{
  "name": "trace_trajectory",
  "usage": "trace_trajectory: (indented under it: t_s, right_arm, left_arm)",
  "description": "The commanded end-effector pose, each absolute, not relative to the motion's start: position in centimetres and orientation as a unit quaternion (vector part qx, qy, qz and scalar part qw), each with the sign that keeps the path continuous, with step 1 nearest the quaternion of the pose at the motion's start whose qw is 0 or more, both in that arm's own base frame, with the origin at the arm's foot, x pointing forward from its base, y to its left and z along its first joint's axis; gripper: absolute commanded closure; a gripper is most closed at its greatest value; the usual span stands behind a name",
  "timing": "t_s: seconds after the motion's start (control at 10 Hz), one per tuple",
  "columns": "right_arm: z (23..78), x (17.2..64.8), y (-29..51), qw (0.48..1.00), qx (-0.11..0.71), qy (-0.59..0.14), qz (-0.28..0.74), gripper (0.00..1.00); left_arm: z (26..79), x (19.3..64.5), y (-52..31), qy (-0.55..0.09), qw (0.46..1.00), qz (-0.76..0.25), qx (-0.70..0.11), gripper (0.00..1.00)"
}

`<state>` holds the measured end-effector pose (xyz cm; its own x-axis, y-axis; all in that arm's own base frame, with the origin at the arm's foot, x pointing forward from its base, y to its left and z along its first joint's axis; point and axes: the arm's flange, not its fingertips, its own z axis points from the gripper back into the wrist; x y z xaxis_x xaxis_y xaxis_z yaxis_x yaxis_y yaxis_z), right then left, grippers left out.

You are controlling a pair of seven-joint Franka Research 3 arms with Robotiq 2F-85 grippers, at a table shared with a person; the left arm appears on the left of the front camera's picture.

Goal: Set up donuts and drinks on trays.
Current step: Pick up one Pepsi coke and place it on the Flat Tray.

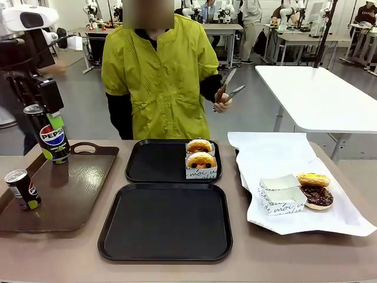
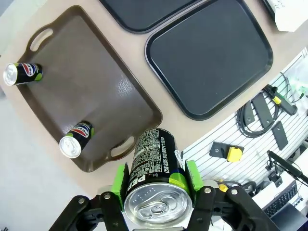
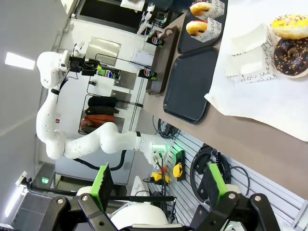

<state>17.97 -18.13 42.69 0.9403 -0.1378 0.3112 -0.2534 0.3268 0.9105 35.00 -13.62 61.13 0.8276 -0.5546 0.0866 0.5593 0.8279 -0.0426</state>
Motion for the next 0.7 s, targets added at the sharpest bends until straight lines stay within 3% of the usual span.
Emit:
trace_trajectory:
  t_s: [0.0,0.6]
  right_arm:
    - [42.8,17.9,-18.1,0.792,0.583,-0.175,0.042,0.00]
    - [42.8,17.9,-18.1,0.792,0.583,-0.175,0.042,0.00]
  left_arm:
    - [58.8,39.4,-17.5,-0.043,0.956,-0.291,0.008,0.42]
    - [51.1,50.0,-27.2,-0.056,0.963,-0.262,0.036,0.42]
